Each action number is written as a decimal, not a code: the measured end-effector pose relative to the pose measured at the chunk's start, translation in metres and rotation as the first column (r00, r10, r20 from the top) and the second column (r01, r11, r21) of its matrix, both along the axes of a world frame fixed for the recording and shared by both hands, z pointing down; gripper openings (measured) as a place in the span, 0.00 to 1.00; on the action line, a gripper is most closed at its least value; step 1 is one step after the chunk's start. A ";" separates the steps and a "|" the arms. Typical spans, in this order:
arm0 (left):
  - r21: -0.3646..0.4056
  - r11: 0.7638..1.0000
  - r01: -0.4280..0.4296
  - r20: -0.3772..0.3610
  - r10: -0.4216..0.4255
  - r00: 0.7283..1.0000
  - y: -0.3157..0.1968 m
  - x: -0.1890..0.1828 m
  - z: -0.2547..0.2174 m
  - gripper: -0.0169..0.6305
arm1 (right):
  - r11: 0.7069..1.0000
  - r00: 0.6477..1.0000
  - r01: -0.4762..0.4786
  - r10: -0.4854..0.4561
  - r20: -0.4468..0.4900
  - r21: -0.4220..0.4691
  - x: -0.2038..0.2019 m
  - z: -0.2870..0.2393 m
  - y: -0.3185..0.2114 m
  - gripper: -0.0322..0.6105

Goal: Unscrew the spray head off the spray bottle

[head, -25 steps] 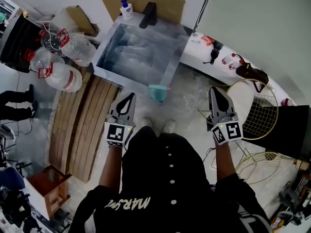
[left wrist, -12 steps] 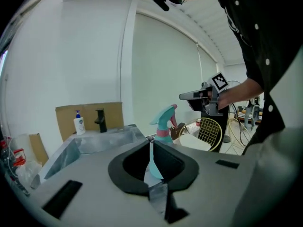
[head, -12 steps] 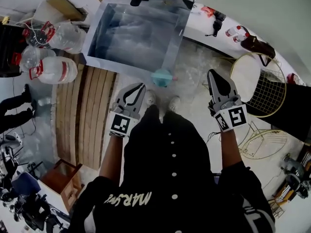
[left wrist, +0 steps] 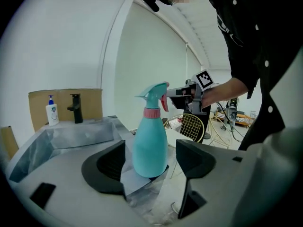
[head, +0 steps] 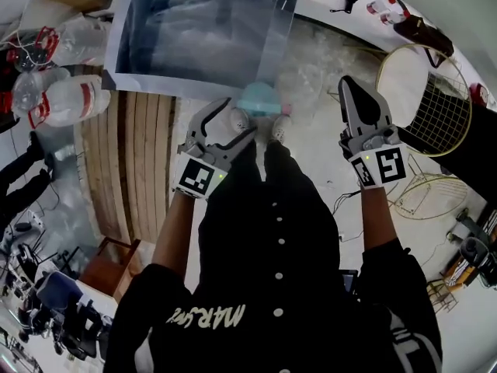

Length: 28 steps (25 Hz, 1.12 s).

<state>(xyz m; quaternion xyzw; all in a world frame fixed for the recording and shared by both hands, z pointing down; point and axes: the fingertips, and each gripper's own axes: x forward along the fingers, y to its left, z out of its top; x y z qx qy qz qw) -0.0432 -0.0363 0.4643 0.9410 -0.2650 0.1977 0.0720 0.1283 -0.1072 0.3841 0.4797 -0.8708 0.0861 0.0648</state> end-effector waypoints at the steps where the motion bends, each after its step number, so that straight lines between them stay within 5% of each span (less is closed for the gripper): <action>1: -0.002 1.000 -0.010 0.000 0.010 1.000 -0.003 0.003 0.004 0.56 | 1.000 1.000 -0.003 0.003 -0.001 -0.004 0.000 0.004 -0.001 0.07; 8: -0.011 0.997 -0.080 -0.029 0.080 0.996 -0.017 0.023 0.022 0.64 | 0.999 1.000 -0.026 0.027 0.003 -0.032 -0.001 0.025 0.002 0.07; 28: -0.059 0.985 -0.160 0.009 0.161 0.987 -0.030 0.048 0.065 0.65 | 0.999 1.000 0.009 -0.008 0.017 -0.052 -0.015 0.044 -0.008 0.07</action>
